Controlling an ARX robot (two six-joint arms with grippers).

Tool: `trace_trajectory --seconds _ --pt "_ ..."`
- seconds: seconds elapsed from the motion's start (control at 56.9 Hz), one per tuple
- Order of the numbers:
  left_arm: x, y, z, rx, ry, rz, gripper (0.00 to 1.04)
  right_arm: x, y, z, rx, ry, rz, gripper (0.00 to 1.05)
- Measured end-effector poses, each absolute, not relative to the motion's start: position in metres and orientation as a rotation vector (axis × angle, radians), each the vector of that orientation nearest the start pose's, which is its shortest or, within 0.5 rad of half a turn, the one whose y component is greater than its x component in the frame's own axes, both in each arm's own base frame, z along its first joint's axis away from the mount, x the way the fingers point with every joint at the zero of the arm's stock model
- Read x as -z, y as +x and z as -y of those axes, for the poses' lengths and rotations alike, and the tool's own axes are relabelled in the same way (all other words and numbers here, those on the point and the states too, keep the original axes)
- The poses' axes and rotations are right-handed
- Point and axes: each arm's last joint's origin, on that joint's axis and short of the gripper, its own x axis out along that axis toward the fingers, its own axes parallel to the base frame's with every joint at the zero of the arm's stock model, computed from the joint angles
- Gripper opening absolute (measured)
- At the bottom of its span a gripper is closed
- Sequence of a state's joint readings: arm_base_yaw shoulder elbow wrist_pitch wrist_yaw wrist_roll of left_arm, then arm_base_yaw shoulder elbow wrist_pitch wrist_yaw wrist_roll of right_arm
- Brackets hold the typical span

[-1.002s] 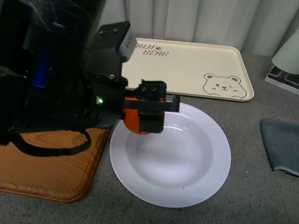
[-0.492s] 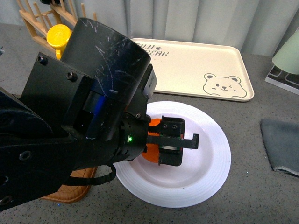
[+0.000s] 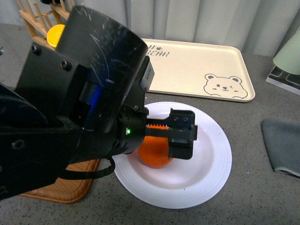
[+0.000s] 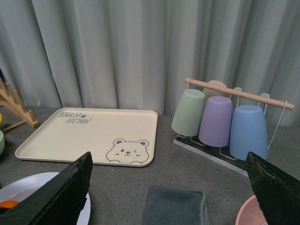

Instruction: Place orange and plate with both arms

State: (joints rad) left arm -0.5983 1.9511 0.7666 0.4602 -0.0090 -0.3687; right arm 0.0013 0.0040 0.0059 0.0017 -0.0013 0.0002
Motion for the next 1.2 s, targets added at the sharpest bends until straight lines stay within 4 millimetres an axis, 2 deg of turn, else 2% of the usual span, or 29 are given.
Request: trace_trajectory --seconds 0.123,0.193,0.387,0.58,0.668,0.738,0.914,1.02,1.108,1.195 --pt "-0.097 0.279 0.184 0.388 -0.138 -0.710 0.98 -0.165 0.098 0.000 -0.003 0.000 0.004 0.95" --pt "-0.112 0.276 0.171 0.311 -0.147 -0.639 0.98 -0.165 0.098 0.000 -0.003 0.001 0.004 0.95" --pt "-0.136 0.262 0.138 0.144 -0.179 -0.532 0.98 -0.165 0.098 0.000 -0.003 0.001 0.004 0.95" --pt "-0.154 0.237 0.095 -0.020 -0.221 -0.429 0.98 -0.165 0.098 0.000 -0.003 0.001 0.004 0.95" --pt "-0.160 0.216 0.070 -0.138 -0.241 -0.380 0.98 -0.165 0.098 0.000 -0.003 0.001 0.004 0.95" --pt "-0.165 0.196 0.060 -0.197 -0.249 -0.335 0.98 -0.165 0.098 0.000 -0.003 0.001 0.004 0.95" --pt "-0.174 0.156 0.056 -0.250 -0.275 -0.284 0.98 -0.165 0.098 0.000 -0.003 0.001 0.004 0.95" --pt "-0.176 0.142 0.055 -0.263 -0.295 -0.258 0.98 -0.165 0.098 0.000 -0.003 0.000 0.004 0.95" --pt "-0.177 0.139 0.055 -0.256 -0.312 -0.247 0.98 -0.165 0.098 0.000 -0.003 0.001 0.004 0.95" --pt "-0.167 0.136 0.049 -0.046 -0.255 -0.122 0.81 -0.165 0.098 0.000 -0.003 0.000 0.004 0.95"
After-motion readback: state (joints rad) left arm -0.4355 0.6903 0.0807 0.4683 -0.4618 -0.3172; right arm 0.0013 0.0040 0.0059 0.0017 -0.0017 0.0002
